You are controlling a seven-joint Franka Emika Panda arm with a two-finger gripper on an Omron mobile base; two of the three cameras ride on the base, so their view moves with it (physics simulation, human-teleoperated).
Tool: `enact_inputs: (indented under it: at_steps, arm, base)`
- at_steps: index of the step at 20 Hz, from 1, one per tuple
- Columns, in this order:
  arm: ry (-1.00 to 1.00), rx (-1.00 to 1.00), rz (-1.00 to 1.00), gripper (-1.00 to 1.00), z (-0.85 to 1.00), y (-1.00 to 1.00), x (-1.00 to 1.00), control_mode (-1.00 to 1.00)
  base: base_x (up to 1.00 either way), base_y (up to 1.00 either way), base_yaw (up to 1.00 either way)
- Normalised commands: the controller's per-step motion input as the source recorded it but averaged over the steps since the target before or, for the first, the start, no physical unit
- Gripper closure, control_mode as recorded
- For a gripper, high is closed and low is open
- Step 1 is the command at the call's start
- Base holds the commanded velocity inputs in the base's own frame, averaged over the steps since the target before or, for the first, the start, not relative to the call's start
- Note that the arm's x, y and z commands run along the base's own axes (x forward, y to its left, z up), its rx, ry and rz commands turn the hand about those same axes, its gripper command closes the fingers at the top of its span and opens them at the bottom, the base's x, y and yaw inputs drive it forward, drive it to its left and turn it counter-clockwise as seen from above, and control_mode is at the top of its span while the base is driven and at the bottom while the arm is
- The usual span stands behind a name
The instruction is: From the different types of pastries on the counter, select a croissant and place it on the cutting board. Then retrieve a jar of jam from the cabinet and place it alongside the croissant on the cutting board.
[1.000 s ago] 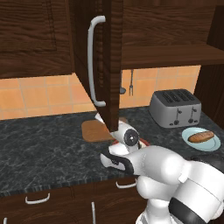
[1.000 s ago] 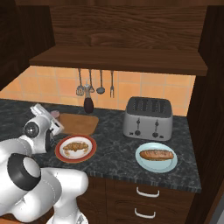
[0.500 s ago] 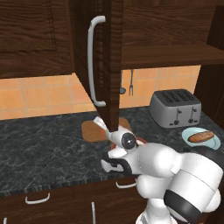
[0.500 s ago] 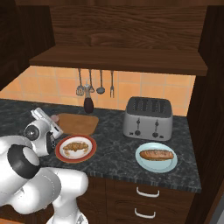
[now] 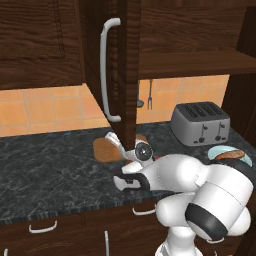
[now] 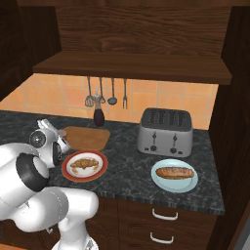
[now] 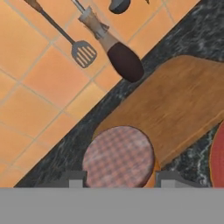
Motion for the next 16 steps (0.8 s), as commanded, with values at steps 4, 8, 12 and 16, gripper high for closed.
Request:
enact_inputs:
  at_steps: [4, 8, 12, 16]
  arm:
    - [0.0, 0.0, 0.0, 1.0, 0.0, 0.0, 0.92, -1.0]
    - [0.0, 0.0, 0.0, 1.0, -0.12, 0.09, 0.0, -1.0]
    - [0.01, 0.0, 0.0, 1.0, -0.31, 0.1, 0.01, -1.0]
    - [-0.04, -0.03, -0.02, 1.0, -0.11, 0.2, 0.06, -1.0]
  base:
    - [0.0, 0.0, 0.0]
    - [0.0, 0.0, 0.0]
    - [0.0, 0.0, 0.0]
    - [0.0, 0.0, 0.0]
